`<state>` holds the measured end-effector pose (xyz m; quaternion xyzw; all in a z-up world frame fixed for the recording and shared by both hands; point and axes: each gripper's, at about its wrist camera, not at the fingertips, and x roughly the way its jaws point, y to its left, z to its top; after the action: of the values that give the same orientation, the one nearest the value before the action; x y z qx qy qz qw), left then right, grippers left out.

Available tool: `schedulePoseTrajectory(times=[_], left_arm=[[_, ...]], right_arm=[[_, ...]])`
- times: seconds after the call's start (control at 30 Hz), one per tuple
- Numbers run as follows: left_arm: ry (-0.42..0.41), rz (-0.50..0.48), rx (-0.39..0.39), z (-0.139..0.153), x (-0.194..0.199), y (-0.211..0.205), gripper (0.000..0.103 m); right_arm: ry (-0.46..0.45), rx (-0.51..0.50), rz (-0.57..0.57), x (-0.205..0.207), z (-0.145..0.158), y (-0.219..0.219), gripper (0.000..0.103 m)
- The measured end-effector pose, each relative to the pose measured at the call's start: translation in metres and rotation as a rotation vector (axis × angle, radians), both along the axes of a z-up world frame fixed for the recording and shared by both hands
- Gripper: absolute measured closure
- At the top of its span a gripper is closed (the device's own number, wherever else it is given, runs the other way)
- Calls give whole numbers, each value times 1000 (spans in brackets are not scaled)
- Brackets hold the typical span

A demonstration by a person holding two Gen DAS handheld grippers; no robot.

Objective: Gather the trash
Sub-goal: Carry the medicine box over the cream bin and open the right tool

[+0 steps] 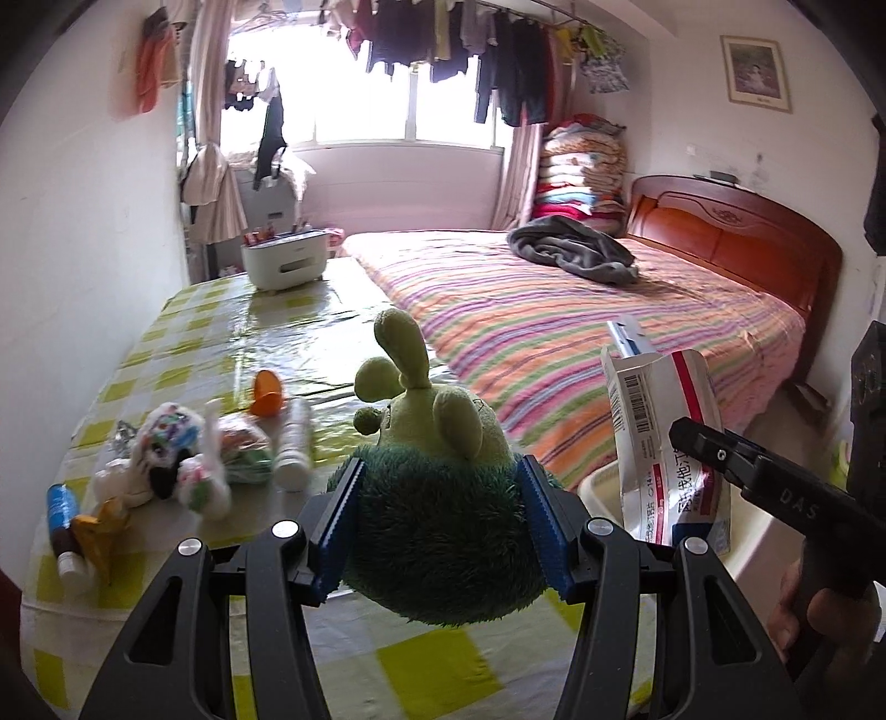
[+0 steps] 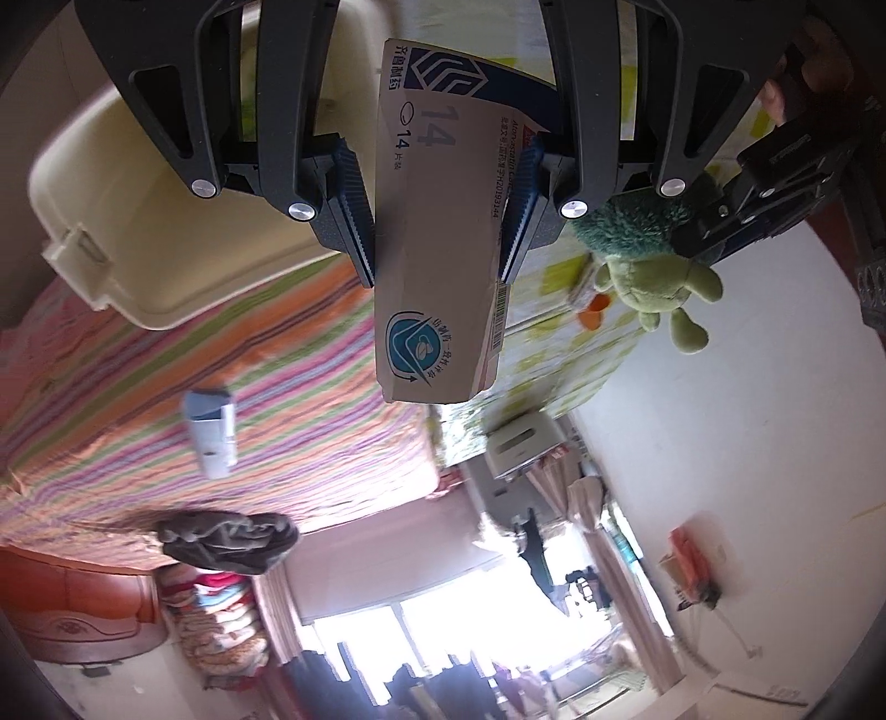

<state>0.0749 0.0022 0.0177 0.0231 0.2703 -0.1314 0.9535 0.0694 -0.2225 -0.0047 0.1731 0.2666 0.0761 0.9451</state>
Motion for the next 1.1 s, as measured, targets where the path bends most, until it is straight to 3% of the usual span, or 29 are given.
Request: schedulePoseTrajectory(times=[0.5, 0.6, 0.67, 1.1], left_arm=[[10, -122, 20, -2, 6, -58, 49], [14, -139, 23, -4, 8, -65, 49], [19, -147, 23, -4, 10, -70, 49], [93, -228, 8, -21, 24, -110, 49]], right_arm=[[60, 6, -198, 1, -17, -64, 56], [76, 35, -230, 2, -20, -73, 35], [62, 42, -267, -2, -18, -79, 31], [-73, 170, -411, -32, -4, -114, 30]])
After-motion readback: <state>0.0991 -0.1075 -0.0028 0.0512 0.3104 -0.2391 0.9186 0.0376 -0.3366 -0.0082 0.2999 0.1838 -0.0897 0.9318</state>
